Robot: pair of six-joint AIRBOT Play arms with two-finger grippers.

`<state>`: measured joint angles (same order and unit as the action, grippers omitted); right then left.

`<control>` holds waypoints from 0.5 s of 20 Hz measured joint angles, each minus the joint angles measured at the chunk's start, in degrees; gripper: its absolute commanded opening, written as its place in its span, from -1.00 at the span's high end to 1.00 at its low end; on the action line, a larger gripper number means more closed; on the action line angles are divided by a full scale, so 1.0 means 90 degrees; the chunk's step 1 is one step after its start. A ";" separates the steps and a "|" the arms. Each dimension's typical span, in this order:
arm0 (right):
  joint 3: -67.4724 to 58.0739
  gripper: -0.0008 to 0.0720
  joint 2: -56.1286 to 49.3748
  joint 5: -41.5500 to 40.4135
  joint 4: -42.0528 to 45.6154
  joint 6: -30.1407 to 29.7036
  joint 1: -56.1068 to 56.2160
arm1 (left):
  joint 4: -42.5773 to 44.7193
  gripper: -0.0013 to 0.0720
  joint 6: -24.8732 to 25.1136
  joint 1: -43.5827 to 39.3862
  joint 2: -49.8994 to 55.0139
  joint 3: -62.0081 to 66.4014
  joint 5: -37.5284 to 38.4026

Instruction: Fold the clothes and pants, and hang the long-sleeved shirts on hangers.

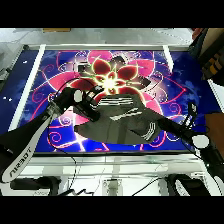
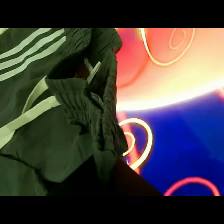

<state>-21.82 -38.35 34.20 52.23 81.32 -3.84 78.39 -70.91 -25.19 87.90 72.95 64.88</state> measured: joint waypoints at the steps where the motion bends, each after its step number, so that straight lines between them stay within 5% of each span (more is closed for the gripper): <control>1: 0.0000 0.89 -0.0002 0.0044 0.0012 0.0000 0.0000 | 0.0002 -0.98 -0.0131 0.0007 -0.0017 -0.0095 0.0024; 5: 0.0005 0.89 0.0000 0.0095 0.0022 0.0000 0.0000 | -0.0107 -0.96 -0.0260 0.0019 -0.0041 -0.0262 0.0061; 10: 0.0005 0.89 0.0000 0.0121 0.0034 0.0000 0.0000 | -0.0901 -0.90 0.0483 0.0012 -0.0046 -0.0316 -0.0119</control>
<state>-21.78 -38.35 35.29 52.53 81.32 -3.84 70.28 -66.57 -25.08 87.48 70.11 63.81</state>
